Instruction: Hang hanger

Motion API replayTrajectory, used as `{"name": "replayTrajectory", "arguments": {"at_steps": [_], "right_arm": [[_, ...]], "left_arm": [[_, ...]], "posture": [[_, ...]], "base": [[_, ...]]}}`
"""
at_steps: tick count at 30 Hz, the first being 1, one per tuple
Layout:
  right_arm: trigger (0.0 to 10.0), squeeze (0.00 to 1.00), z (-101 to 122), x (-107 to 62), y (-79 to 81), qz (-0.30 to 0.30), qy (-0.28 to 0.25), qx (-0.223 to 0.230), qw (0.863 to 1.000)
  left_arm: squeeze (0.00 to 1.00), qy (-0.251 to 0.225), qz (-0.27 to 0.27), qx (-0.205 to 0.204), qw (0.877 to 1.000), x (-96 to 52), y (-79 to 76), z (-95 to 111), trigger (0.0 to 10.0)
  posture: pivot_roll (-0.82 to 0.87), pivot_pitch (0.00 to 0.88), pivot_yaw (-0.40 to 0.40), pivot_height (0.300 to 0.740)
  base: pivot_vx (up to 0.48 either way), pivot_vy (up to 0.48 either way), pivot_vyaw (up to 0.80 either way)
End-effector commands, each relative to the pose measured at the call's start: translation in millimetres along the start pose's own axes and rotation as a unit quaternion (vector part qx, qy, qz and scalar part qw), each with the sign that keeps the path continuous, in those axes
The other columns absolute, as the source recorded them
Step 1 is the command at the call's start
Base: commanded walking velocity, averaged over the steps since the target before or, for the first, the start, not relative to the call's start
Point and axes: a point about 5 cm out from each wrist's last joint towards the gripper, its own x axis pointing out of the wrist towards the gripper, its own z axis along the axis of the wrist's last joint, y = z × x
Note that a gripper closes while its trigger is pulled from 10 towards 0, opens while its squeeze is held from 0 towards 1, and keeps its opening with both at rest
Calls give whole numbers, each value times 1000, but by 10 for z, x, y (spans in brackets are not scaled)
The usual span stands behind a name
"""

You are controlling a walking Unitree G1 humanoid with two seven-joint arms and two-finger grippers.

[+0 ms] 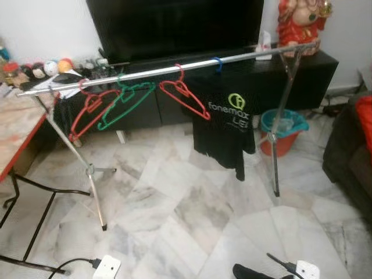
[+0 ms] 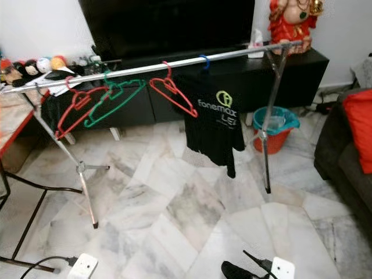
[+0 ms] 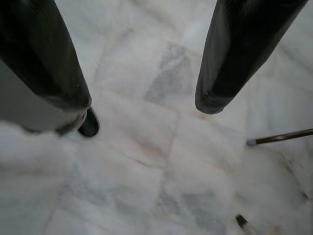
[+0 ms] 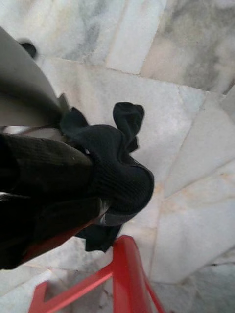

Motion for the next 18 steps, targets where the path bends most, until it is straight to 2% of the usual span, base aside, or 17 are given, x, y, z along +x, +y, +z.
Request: {"name": "replayTrajectory", "arguments": {"at_steps": [1,2,11,18], "right_arm": [[10000,0,4,-7,108,12,-3,6,1000],[10000,0,5,-7,110,13,-3,6,1000],[10000,0,7,-6,118,15,-3,4,1000],[10000,0,7,-6,117,15,-2,3,1000]], "left_arm": [[0,16,5,-3,1000,-25,52,-94,10000],[0,17,5,-4,1000,-25,52,-96,10000],[0,18,5,-4,1000,-26,49,-101,10000],[0,16,5,-3,1000,-26,50,-98,10000]], "posture": [[-255,0,95,740],[-255,0,95,740],[-254,0,94,740],[-254,0,94,740]], "base": [[0,0,0],[0,0,0],[0,425,0],[0,0,0]]}}
